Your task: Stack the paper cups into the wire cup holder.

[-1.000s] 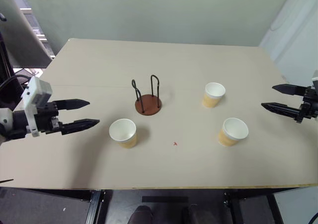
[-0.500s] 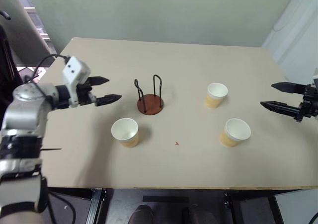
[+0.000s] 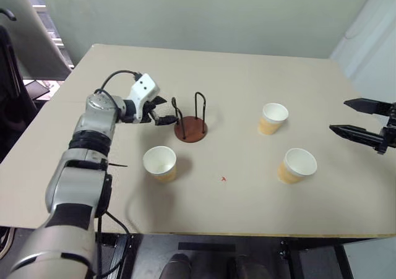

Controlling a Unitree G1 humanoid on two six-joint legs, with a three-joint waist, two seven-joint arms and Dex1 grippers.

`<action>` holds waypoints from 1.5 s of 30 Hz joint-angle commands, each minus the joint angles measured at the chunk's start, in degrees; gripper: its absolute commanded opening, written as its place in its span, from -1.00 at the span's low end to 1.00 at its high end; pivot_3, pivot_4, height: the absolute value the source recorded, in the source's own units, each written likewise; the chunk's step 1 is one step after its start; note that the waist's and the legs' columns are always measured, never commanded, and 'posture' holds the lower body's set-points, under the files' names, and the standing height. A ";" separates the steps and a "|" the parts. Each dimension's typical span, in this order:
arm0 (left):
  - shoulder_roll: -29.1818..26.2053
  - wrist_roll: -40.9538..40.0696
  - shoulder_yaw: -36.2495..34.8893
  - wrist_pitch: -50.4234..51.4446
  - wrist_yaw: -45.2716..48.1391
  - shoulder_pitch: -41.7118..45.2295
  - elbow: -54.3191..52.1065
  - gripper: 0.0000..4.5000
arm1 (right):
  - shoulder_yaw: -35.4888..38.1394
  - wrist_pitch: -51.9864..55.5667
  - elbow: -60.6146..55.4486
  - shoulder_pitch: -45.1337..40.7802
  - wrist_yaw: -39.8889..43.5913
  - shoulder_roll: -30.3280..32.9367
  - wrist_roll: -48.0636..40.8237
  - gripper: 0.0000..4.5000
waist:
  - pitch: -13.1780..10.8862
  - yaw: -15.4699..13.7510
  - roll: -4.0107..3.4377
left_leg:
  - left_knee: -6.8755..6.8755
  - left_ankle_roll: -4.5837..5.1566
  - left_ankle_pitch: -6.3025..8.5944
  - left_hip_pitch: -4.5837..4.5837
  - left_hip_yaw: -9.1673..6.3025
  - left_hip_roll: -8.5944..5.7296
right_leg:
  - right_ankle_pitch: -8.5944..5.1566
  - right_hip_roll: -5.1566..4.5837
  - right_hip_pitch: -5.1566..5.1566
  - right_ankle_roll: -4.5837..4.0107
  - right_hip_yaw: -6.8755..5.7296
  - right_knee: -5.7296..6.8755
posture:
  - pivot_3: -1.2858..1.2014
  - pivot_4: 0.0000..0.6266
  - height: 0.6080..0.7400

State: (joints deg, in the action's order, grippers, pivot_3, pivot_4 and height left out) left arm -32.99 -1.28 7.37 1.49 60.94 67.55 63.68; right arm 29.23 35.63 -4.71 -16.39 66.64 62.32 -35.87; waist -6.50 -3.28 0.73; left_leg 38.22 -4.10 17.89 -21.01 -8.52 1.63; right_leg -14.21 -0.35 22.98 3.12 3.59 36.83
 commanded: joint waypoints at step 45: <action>5.17 -9.16 1.88 44.94 1.23 -14.89 -65.18 -0.98 | 1.65 0.71 -11.67 5.44 6.15 2.06 -6.34 1.00 | 0.02 -0.86 -0.03 | 0.89 0.75 0.33 0.16 0.89 -0.70 | 0.04 -0.11 -0.12 0.94 1.05 0.03 | 0.03 -0.52 1.00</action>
State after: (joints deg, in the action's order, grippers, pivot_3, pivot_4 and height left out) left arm -28.29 -9.28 9.92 44.28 64.32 52.33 2.85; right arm 29.83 36.39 -14.59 -10.20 72.14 64.04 -40.38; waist -6.49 -4.13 0.70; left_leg 39.14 -3.34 18.22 -20.81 -7.59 0.92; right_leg -14.18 -0.46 22.87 4.06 4.70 36.86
